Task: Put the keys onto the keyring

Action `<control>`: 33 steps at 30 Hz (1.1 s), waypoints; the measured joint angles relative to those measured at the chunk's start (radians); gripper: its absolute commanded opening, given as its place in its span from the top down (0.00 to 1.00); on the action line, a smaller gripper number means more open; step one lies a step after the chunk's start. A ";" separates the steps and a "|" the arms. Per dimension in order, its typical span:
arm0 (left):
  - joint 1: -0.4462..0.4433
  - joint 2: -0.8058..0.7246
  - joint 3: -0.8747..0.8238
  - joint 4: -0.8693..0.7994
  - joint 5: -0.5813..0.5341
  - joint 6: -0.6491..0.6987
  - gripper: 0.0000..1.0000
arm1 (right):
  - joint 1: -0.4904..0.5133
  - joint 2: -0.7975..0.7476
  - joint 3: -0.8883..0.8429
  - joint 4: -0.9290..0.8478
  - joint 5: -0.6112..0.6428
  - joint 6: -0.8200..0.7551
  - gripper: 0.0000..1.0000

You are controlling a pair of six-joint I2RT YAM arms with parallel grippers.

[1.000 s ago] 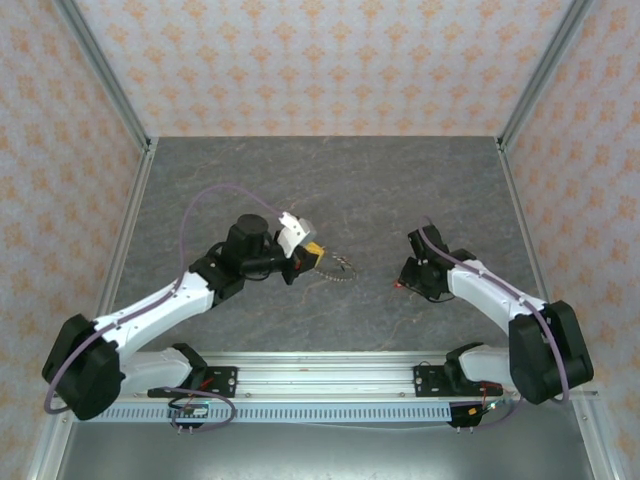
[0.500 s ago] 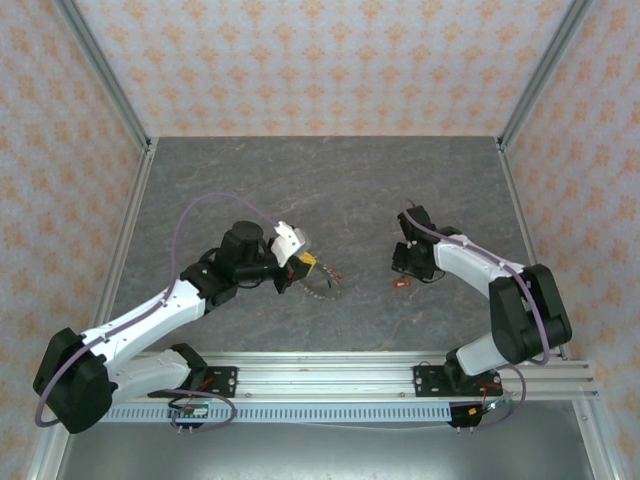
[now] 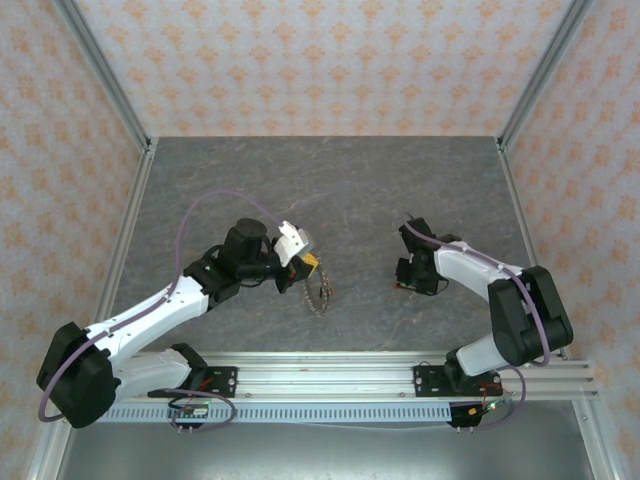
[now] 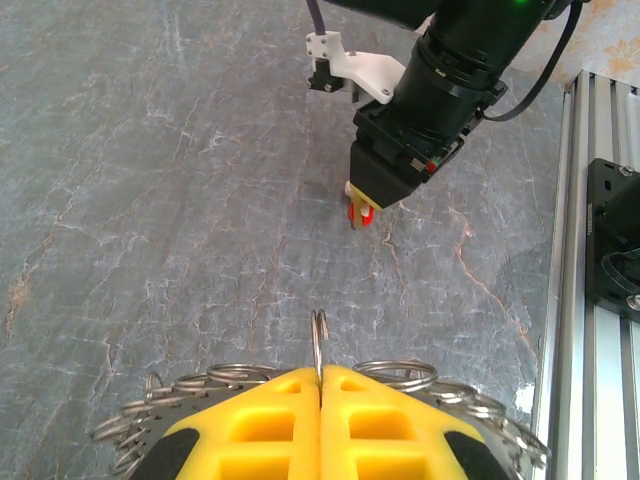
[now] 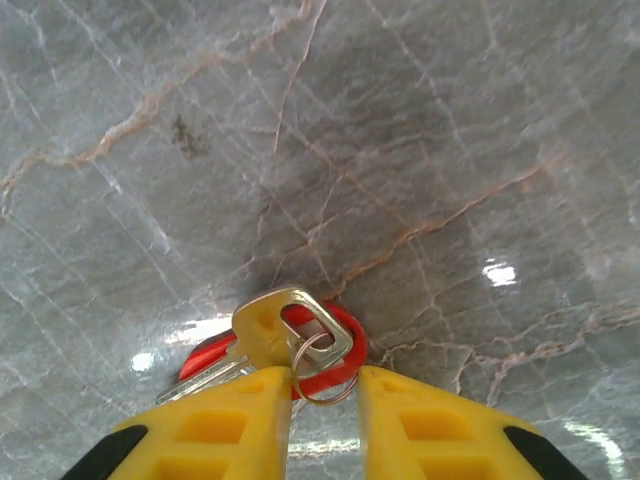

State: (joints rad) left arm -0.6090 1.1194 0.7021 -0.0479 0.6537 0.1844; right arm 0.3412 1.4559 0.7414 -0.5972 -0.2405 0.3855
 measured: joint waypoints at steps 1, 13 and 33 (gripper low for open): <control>0.000 0.000 0.000 -0.002 0.000 0.000 1.00 | 0.000 -0.002 0.000 0.005 -0.009 0.005 0.76; 0.000 0.000 0.002 -0.010 0.000 0.000 1.00 | 0.062 -0.016 0.013 0.093 -0.152 0.089 0.71; 0.000 0.001 0.016 -0.025 0.000 0.008 1.00 | 0.174 0.058 0.146 -0.066 0.154 -0.085 0.72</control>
State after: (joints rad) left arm -0.6090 1.1202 0.7181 -0.0727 0.6540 0.1928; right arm 0.5148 1.5139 0.8875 -0.6628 -0.0860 0.3004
